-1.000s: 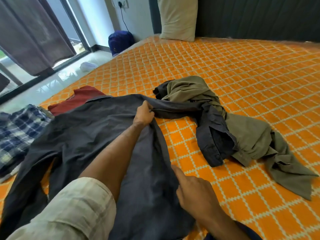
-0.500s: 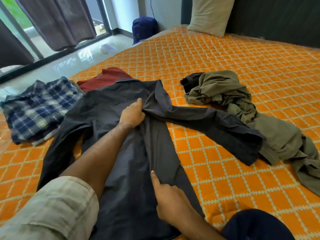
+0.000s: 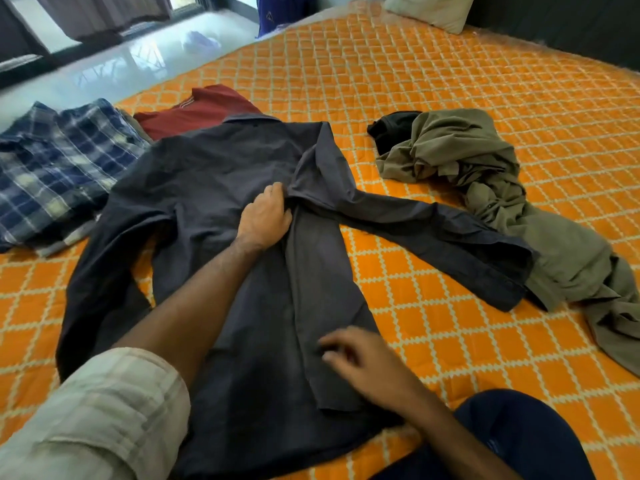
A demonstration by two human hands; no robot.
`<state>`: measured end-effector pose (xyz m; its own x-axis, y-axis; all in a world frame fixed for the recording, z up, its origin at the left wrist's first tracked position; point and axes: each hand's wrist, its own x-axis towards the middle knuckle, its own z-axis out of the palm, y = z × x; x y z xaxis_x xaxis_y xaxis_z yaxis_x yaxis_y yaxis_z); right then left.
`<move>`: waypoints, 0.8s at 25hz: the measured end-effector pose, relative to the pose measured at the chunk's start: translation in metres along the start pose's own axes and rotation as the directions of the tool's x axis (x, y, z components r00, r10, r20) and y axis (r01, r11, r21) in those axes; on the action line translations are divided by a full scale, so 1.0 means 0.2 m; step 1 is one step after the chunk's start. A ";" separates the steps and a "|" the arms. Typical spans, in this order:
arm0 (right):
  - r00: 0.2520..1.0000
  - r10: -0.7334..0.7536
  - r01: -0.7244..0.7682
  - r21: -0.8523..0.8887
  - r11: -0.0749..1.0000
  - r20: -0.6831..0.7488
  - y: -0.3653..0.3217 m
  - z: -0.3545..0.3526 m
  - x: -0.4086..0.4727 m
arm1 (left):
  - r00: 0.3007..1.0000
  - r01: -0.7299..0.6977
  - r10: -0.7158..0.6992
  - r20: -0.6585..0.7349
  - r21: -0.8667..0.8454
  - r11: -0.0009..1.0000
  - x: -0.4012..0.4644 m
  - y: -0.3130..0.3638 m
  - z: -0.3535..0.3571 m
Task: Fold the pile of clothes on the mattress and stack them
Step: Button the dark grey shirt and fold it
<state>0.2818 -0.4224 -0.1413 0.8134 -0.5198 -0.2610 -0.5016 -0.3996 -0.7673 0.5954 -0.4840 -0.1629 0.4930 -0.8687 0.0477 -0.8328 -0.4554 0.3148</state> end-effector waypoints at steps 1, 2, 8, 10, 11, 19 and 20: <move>0.970 0.019 -0.035 -0.060 0.998 -0.241 0.08 -0.04 0.00 | 0.999 0.002 0.000 -0.035 0.051 0.999 -0.07 0.00 0.03; 0.920 0.072 -0.125 -0.113 0.986 -0.386 0.14 -0.08 -0.02 | 0.994 -0.047 0.061 -0.094 0.145 0.988 -0.16 0.01 0.05; 0.933 0.356 -0.355 -0.029 0.934 0.057 0.20 -0.15 -0.08 | 0.662 -0.738 0.597 0.453 0.259 0.623 -0.36 0.31 0.08; 0.927 0.364 -0.357 -0.078 0.931 0.091 0.21 -0.18 -0.12 | 0.749 -0.608 0.397 0.531 0.315 0.729 -0.34 0.33 0.12; 0.915 0.384 -0.371 -0.113 0.922 0.122 0.21 -0.20 -0.14 | 0.790 -0.541 0.320 0.522 0.348 0.766 -0.35 0.34 0.13; 0.925 0.146 0.073 -0.540 0.838 0.352 0.09 -0.14 -0.19 | 0.809 -0.537 0.451 0.377 0.160 0.828 -1.02 0.37 0.22; 0.841 0.191 0.109 -0.505 0.856 0.506 0.07 -0.14 -0.19 | 0.760 -0.597 0.505 0.408 0.131 0.792 -1.11 0.32 0.20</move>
<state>0.2362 -0.4299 -0.1257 0.7372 -0.1313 -0.6628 -0.4894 -0.7801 -0.3897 0.4231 -0.3286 -0.1920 -0.1487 -0.9702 -0.1913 -0.9865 0.1323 0.0962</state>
